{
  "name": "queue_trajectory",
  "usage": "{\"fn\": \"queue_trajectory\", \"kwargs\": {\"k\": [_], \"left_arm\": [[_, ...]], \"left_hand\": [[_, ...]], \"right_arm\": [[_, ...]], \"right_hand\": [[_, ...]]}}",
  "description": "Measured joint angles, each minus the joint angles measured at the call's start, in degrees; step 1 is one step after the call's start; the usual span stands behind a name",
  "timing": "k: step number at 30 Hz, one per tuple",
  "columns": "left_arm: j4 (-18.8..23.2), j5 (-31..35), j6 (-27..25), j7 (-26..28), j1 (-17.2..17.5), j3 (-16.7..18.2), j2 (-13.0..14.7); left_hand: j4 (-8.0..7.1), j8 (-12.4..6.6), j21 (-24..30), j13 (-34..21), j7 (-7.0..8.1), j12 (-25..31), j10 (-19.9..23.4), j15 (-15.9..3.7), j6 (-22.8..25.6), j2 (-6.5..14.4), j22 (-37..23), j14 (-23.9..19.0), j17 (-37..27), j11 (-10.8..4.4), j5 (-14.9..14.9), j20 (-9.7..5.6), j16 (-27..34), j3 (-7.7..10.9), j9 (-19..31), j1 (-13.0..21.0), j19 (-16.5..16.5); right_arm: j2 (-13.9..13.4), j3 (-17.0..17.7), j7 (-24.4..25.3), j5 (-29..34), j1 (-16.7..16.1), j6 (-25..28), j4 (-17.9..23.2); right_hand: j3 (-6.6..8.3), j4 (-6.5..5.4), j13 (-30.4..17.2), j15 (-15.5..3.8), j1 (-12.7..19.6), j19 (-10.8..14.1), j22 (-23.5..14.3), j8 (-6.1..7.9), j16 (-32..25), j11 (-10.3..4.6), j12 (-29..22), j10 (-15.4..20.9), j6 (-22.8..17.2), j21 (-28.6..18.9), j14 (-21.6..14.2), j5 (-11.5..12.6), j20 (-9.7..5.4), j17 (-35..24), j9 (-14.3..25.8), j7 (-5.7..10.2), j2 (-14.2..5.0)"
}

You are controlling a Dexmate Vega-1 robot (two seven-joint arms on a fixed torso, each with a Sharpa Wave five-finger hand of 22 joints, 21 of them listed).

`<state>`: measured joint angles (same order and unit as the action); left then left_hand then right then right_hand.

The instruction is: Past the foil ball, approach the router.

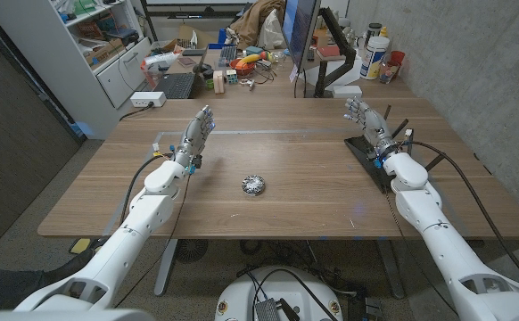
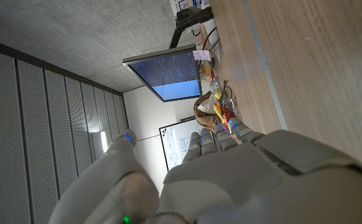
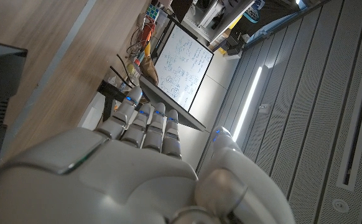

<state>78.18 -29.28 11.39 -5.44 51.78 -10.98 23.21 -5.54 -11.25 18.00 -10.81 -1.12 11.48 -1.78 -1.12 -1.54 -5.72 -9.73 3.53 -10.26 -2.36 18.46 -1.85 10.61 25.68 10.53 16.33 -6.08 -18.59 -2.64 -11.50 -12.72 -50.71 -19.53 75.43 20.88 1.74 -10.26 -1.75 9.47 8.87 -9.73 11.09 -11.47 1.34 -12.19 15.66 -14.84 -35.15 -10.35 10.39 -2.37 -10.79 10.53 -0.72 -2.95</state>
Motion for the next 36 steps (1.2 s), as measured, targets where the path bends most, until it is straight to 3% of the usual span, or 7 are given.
{"fn": "queue_trajectory", "kwargs": {"k": [36], "left_arm": [[1.64,1.06,0.26,0.6,0.59,-0.25,0.76]], "left_hand": [[0.25,0.0,-0.87,0.01,0.21,0.0,0.0,0.0,0.21,0.23,-0.29,0.0,0.0,0.0,0.0,0.0,0.0,-0.25,-0.01,0.23,0.0]], "right_arm": [[-4.71,2.44,3.06,8.6,-2.38,0.26,6.13]], "right_hand": [[-0.16,0.16,0.01,-0.31,0.0,0.3,0.0,0.0,0.0,-0.52,0.0,0.52,-0.41,1.47,-0.31,0.0,0.32,0.01,0.25,0.83,0.0]]}}
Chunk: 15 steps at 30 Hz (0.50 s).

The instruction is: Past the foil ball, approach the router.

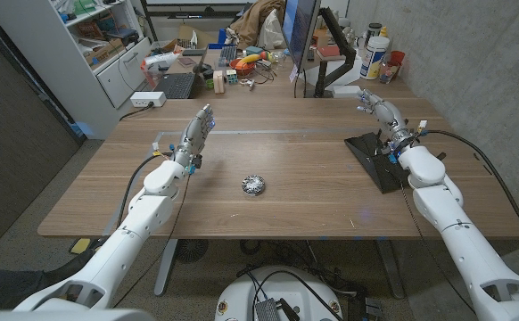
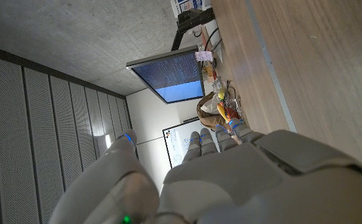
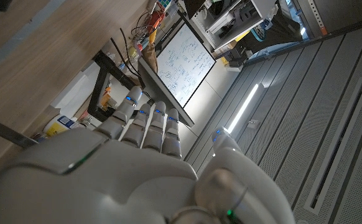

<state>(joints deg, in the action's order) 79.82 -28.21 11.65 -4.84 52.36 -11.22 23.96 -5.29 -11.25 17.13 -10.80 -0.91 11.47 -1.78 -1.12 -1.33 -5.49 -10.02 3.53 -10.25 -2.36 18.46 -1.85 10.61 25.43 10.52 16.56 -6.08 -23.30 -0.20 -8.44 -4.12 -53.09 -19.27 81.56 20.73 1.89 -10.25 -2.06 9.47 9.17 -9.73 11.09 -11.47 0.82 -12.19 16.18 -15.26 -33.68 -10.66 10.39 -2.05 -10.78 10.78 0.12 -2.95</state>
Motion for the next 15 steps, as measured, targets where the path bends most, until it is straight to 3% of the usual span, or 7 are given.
{"fn": "queue_trajectory", "kwargs": {"k": [15], "left_arm": [[-0.66,-0.07,-0.01,-0.09,-0.47,-0.13,-0.18]], "left_hand": [[0.0,0.0,-0.39,0.0,0.0,0.0,0.31,0.0,0.0,0.0,0.01,0.0,0.0,-0.31,0.0,0.0,0.0,0.0,0.0,0.0,0.0]], "right_arm": [[-3.82,0.1,2.04,7.8,-1.38,2.52,2.92]], "right_hand": [[0.0,0.0,0.0,0.0,0.0,0.0,0.0,0.0,0.0,-0.02,0.0,-0.02,0.32,0.42,0.0,0.0,0.0,0.0,0.02,0.31,0.0]]}}
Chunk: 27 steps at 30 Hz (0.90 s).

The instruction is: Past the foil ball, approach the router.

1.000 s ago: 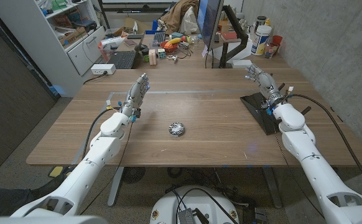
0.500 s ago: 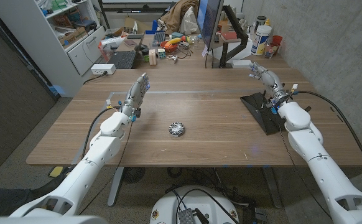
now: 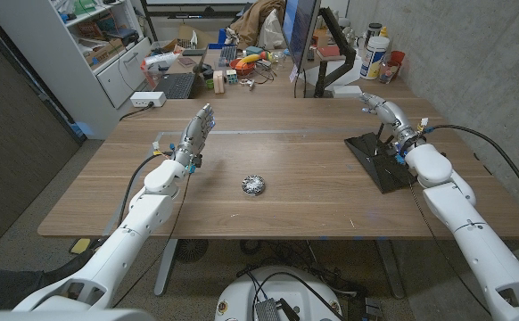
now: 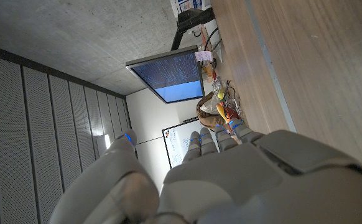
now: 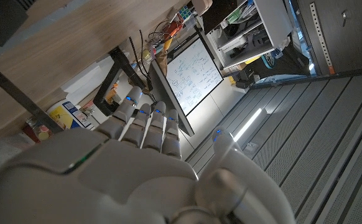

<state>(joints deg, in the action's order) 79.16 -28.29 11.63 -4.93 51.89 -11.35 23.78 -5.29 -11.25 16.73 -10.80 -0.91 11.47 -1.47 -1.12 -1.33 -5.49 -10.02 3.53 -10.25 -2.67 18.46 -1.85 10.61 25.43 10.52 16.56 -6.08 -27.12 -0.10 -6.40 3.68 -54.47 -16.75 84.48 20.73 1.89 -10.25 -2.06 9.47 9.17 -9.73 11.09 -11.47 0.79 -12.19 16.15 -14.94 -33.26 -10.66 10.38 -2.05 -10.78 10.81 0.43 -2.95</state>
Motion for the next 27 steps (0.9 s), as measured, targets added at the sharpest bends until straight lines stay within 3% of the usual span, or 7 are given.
{"fn": "queue_trajectory", "kwargs": {"k": [16,27], "left_arm": [[-0.13,0.02,-0.08,0.09,-0.13,-0.02,-0.08],[0.01,-0.01,-0.42,-0.36,-0.31,-0.2,0.16]], "left_hand": [[0.17,0.0,-0.45,0.0,0.25,0.0,0.0,0.0,0.25,0.23,0.01,0.0,0.0,0.0,0.0,0.0,0.0,-0.17,0.0,0.23,0.0],[0.31,0.0,-0.45,0.0,0.31,0.0,0.0,0.0,0.32,0.23,0.01,0.0,0.0,0.0,0.0,0.0,0.0,-0.31,0.0,0.23,0.0]], "right_arm": [[-3.0,-0.16,1.78,7.56,-1.56,2.67,2.79],[-4.28,-0.56,3.73,12.43,-2.79,3.84,4.43]], "right_hand": [[-0.24,0.24,0.0,0.0,0.0,0.11,0.0,0.0,0.0,-0.29,0.0,-0.3,0.2,0.45,0.0,0.07,-0.11,0.0,-0.01,0.2,0.0],[-0.16,0.66,0.0,0.0,0.0,0.11,0.0,0.0,0.24,-1.62,0.35,-1.02,0.11,1.33,0.0,0.22,-0.11,0.13,-0.01,0.72,0.0]]}}
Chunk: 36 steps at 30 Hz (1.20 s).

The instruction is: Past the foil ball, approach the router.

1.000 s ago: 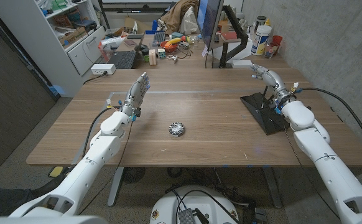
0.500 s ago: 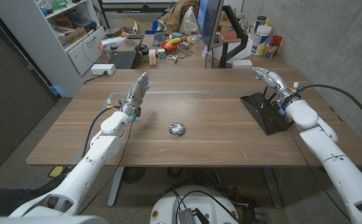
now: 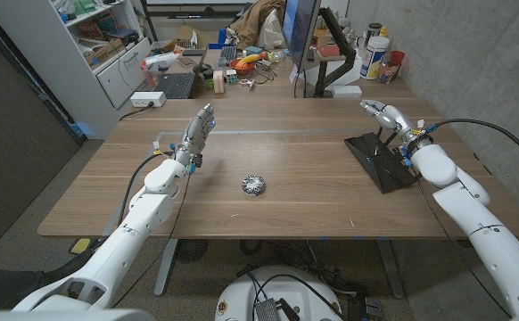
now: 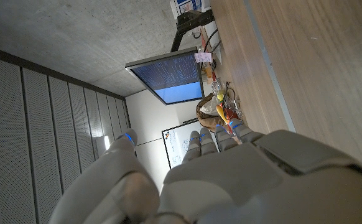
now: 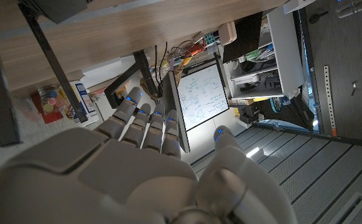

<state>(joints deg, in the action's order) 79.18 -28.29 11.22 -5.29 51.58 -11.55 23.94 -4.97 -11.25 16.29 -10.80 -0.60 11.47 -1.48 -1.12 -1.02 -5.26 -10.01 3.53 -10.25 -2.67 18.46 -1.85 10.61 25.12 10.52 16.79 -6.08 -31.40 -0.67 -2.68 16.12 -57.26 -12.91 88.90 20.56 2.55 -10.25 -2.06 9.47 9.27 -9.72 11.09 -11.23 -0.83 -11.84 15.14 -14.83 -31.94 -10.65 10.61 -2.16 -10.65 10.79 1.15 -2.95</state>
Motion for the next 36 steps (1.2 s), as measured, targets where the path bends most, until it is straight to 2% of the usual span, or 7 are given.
{"fn": "queue_trajectory", "kwargs": {"k": [11,13,23,28,29,36], "left_arm": [[0.12,0.11,-0.18,-0.13,-0.2,-0.2,0.11],[0.13,0.18,-0.26,-0.18,-0.23,-0.21,0.12],[0.13,0.21,-0.26,-0.15,-0.41,-0.22,0.0],[0.13,0.26,-0.26,-0.09,-0.42,-0.22,-0.01],[0.16,0.25,-0.26,-0.08,-0.49,-0.25,-0.01],[0.16,0.27,-0.25,0.0,-0.54,-0.26,-0.04]], "left_hand": [[0.0,0.0,-0.44,0.0,-0.21,0.0,0.0,0.0,0.21,0.0,0.0,0.0,0.0,0.0,0.22,-0.21,0.0,0.0,0.0,0.0,0.21],[-0.24,0.0,-0.44,0.0,-0.21,0.0,0.0,0.0,0.21,0.0,0.01,0.0,0.0,0.0,0.22,-0.21,0.0,-0.24,0.0,0.0,0.21],[0.0,0.0,-0.44,0.0,-0.53,0.0,0.22,0.0,0.52,0.0,0.01,0.0,0.0,0.22,0.22,-0.18,0.0,-0.47,0.0,0.0,0.85],[0.0,0.0,-0.83,0.0,-0.52,0.0,0.22,0.0,0.52,0.0,0.01,0.0,0.0,0.22,0.22,-0.18,0.0,-0.47,0.0,0.0,0.85],[0.0,0.0,-0.83,0.0,-0.52,0.0,0.22,0.0,0.52,0.0,0.01,0.0,0.0,0.22,0.22,-0.18,0.0,-0.47,0.0,0.0,0.85],[0.0,0.0,-1.05,0.0,-0.52,0.0,0.21,0.0,0.52,0.0,0.01,0.0,0.0,0.22,0.22,-0.17,0.0,-0.47,0.0,0.0,0.85]], "right_arm": [[-0.71,-0.28,2.13,5.03,-0.63,0.72,0.66],[-1.61,-0.66,2.5,6.26,-1.19,0.99,1.52],[-3.07,-1.43,4.09,11.48,-1.67,2.22,2.5],[-3.76,-1.82,4.21,11.96,-1.84,2.38,3.01],[-3.93,-1.93,4.69,14.08,-1.9,3.18,3.17],[-4.68,-2.44,4.83,15.15,-2.15,3.9,3.86]], "right_hand": [[-0.07,0.07,0.0,-0.31,0.0,-0.96,0.0,-0.36,0.21,-0.19,0.53,-1.04,1.34,1.36,0.75,0.0,-0.09,-0.01,0.0,0.89,0.0],[-0.07,0.07,0.0,-0.31,0.0,-0.96,0.0,-0.36,0.24,-0.19,0.53,-1.04,1.54,1.45,0.75,0.0,-0.09,-0.01,-0.01,1.1,0.0],[-0.31,0.31,0.0,0.0,0.0,-1.18,0.0,-0.36,0.22,-0.19,0.53,-1.04,1.85,1.67,1.05,0.22,0.12,-0.01,-0.01,0.79,0.0],[-0.31,0.3,0.0,0.0,0.0,-1.67,0.0,-0.36,0.22,-0.19,0.53,-1.03,2.16,2.11,1.05,0.22,0.0,-0.01,-0.01,1.09,0.0],[-0.31,0.3,0.0,0.0,0.0,-1.67,0.0,-0.36,0.22,-0.19,0.53,-1.03,2.16,2.11,1.05,0.21,0.01,-0.01,-0.01,1.09,0.0],[-0.31,0.3,0.0,0.0,0.0,-1.67,0.0,-0.36,0.21,-0.19,0.53,-1.03,2.15,2.11,1.04,0.21,0.0,-0.01,-0.01,1.09,0.0]]}}
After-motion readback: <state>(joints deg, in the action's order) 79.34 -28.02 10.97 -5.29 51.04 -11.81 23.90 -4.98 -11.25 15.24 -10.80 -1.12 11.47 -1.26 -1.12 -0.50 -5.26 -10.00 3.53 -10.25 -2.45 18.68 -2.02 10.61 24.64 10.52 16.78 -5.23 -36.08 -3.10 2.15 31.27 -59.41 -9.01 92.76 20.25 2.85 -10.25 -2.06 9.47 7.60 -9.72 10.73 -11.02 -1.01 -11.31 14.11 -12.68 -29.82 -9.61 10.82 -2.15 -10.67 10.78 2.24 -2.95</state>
